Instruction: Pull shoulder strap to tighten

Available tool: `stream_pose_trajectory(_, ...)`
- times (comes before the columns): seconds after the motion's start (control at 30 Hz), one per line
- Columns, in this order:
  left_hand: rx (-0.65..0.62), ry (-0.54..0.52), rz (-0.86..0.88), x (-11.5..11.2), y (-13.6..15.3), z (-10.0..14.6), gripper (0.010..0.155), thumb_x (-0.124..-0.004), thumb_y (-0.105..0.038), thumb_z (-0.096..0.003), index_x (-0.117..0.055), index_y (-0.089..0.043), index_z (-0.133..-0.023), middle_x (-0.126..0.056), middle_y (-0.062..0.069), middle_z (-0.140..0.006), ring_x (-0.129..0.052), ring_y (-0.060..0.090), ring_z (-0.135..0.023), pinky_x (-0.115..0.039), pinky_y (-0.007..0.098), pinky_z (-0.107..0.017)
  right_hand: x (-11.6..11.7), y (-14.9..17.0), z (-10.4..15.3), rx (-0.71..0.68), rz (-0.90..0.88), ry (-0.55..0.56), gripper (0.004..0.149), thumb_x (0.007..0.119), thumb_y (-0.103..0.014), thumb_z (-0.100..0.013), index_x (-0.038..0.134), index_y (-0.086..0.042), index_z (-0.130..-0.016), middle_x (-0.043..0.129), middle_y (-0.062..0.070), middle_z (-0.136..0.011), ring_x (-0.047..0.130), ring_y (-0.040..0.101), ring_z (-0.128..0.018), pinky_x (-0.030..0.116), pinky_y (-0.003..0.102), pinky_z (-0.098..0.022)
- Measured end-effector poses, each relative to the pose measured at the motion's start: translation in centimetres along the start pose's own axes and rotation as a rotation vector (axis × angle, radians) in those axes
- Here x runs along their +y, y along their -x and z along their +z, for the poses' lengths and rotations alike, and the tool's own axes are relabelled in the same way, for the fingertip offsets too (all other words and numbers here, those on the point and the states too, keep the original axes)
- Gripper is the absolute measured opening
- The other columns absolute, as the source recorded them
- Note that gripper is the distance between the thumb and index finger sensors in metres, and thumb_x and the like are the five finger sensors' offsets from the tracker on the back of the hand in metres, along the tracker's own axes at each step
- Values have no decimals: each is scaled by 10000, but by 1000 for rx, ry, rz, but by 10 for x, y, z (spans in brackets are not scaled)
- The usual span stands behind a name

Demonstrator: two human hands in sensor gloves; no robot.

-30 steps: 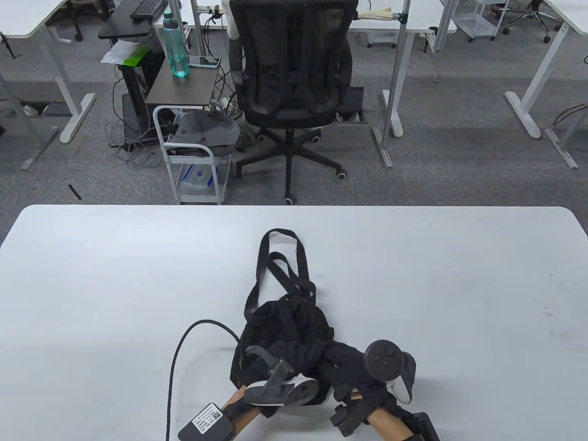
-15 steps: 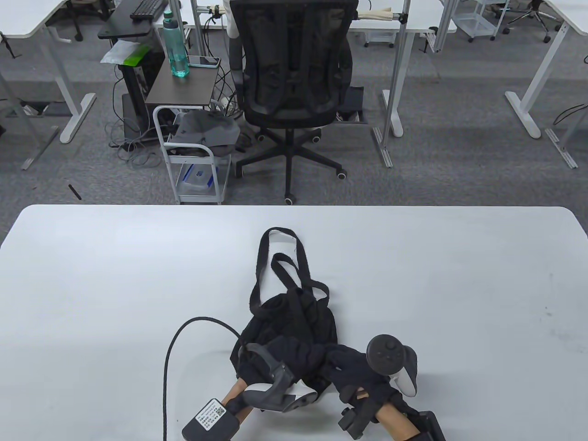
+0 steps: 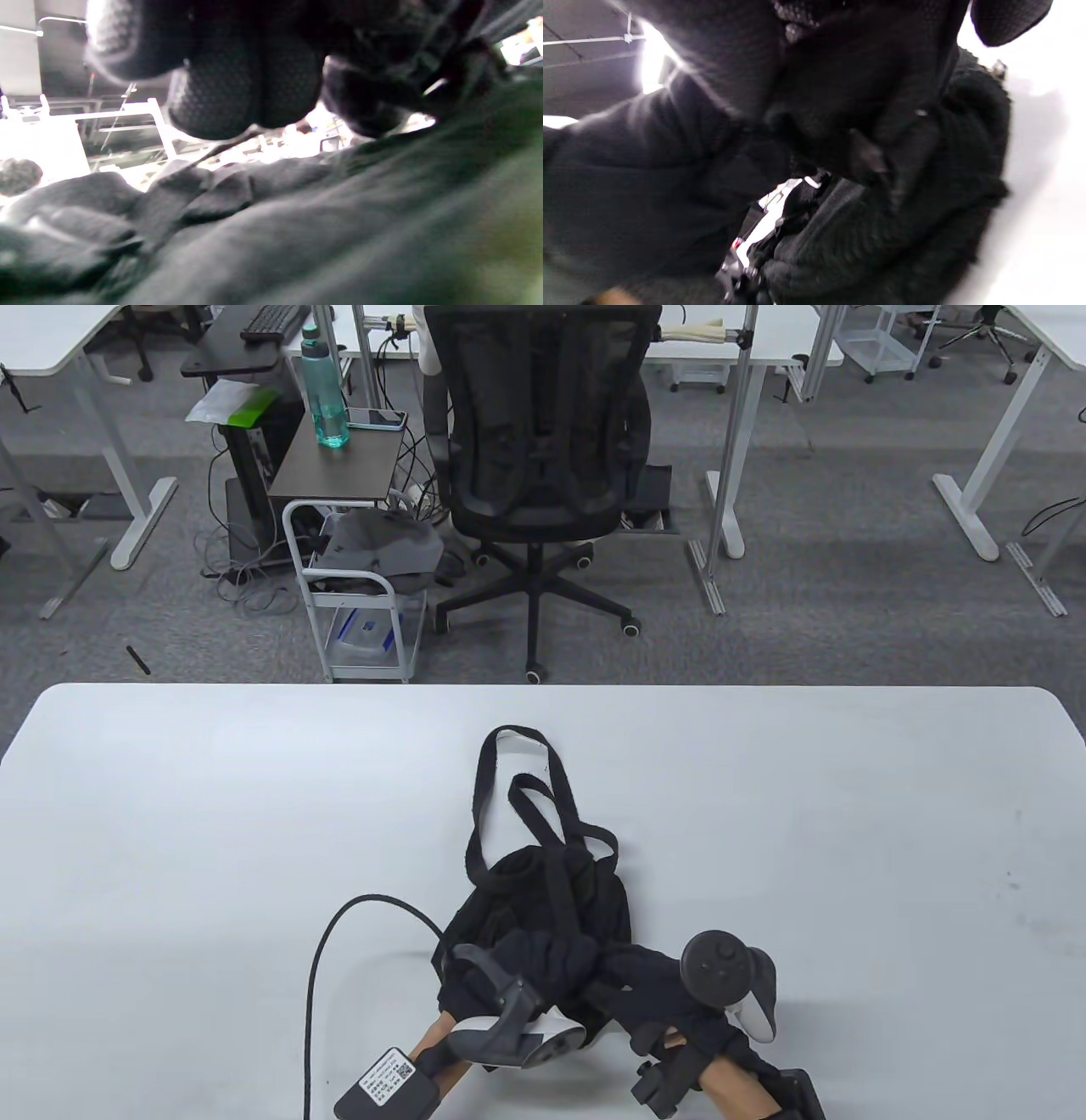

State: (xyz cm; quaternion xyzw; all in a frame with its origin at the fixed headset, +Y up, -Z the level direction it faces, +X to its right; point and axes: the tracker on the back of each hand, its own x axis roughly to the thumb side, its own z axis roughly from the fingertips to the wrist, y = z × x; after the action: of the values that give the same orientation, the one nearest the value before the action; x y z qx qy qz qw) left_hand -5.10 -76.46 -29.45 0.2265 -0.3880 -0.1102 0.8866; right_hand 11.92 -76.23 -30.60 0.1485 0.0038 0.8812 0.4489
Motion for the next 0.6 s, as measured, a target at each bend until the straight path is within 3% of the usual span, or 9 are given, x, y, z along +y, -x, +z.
stream_pose_trajectory(0.27, -1, 15, -47, -5, 7, 1, 657, -590, -473, -308, -606, -338, -951, -1006, -113, -643, -1035, 148, -553, -872, 310, -393, 0, 1, -3, 20, -37, -48, 353, 848, -307, -410, 982, -50, -611, 955, 146, -779, 931, 425, -680, 695, 625, -548)
stream_pose_trajectory(0.6, 100, 73, -14, -14, 33, 1, 656, -587, -481, -304, -607, -356, -948, -1007, -126, -634, -1035, 139, -542, -872, 292, -375, -13, 12, -4, 20, -85, -139, 353, 854, -291, -410, 986, -36, -615, 948, 133, -797, 913, 422, -710, 679, 615, -572)
